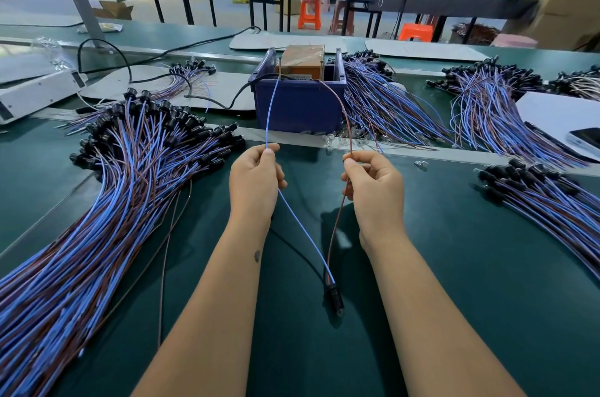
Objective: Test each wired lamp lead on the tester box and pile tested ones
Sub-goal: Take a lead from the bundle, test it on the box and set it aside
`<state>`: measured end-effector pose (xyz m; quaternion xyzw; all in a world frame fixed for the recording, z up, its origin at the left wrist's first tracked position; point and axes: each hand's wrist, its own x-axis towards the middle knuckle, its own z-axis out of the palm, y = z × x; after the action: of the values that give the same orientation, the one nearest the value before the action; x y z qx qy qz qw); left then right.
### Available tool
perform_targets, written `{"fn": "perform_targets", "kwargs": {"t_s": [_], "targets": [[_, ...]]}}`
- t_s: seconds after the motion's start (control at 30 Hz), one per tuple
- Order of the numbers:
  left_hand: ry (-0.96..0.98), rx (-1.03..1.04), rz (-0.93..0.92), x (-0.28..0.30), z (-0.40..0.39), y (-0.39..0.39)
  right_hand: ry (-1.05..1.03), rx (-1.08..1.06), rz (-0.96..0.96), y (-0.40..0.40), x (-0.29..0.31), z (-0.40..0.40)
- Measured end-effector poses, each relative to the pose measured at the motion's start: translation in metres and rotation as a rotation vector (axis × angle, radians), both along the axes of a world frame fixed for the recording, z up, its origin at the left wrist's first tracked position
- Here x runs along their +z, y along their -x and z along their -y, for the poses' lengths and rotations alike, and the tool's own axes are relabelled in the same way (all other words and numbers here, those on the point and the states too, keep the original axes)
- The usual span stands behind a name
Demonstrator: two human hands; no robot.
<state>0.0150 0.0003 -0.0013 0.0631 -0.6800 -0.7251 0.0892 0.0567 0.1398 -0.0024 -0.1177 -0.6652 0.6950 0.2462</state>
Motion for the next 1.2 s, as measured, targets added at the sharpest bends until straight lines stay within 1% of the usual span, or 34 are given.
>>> {"fn": "perform_targets", "kwargs": {"t_s": [0.87, 1.2], "targets": [[0.000, -0.005, 0.026, -0.0006, 0.0000, 0.0071, -0.045, 0.009, 0.043, 0.0000, -0.0004, 0.0000], [-0.013, -0.019, 0.011, -0.0015, 0.0009, 0.0075, -0.016, -0.022, 0.063, -0.0013, 0.0030, 0.0012]]}}
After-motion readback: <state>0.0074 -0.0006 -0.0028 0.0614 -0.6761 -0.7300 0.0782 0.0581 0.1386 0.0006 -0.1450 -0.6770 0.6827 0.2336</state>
